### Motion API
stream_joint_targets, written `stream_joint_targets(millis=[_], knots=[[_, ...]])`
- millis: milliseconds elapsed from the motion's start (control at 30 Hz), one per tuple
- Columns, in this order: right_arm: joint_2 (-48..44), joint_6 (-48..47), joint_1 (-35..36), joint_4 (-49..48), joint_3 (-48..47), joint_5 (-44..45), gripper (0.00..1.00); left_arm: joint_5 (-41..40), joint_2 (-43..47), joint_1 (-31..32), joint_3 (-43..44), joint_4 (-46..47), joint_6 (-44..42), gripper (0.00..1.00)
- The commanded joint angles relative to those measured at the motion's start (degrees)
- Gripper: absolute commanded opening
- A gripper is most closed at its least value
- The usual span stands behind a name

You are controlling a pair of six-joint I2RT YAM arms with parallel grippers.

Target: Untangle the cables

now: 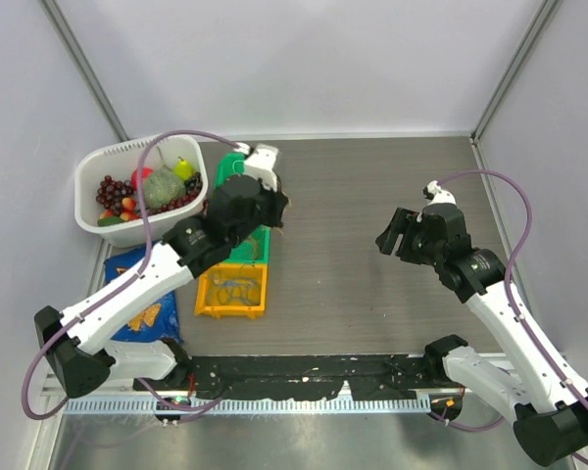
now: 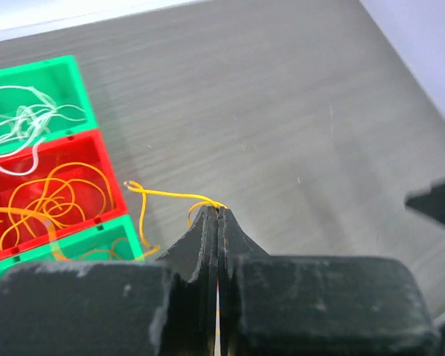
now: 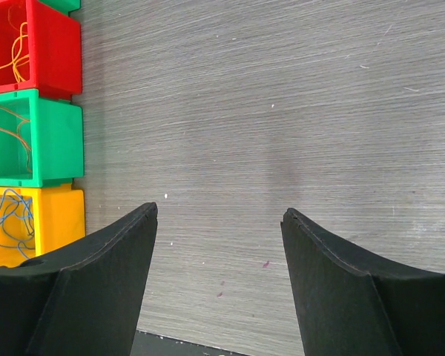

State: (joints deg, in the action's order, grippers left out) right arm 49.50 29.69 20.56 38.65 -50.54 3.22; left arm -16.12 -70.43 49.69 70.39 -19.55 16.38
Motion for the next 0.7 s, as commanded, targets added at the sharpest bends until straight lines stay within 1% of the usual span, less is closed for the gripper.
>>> stream_joint_targets(millis=[0,100,267,400,533,667], knots=[[-0.5,0.9,-0.2,-2.5,-0.4,-0.6,0.73,-2.8,-2.3,-6.5,5.0,-1.1,13.4,0.0],[-1.1,1.1,-0.2,-2.4,-0.7,-0.6,0.73,-1.6,-4.8,-10.3,6.8,-1.4,17.0,0.0],[-1.3,1.2,-0.1,-2.0,-0.6,-0.8,0.73,1.5,-7.3,-16.4,5.8,2.3,22.0,0.0],[-1.5,1.2,-0.2,-1.7,-0.5,-0.9,0.73,2.4,-9.5,-18.7,4.3,6.1,21.7,0.0],[-1.7,1.1,-0.2,-1.3,-0.3,-0.6,0.73,4.7,-11.3,-20.8,4.5,6.9,21.9,0.0],[-1.8,1.3,-0.2,-1.3,0.2,-0.3,0.73,6.4,-11.2,-21.0,6.2,6.8,21.9,0.0]])
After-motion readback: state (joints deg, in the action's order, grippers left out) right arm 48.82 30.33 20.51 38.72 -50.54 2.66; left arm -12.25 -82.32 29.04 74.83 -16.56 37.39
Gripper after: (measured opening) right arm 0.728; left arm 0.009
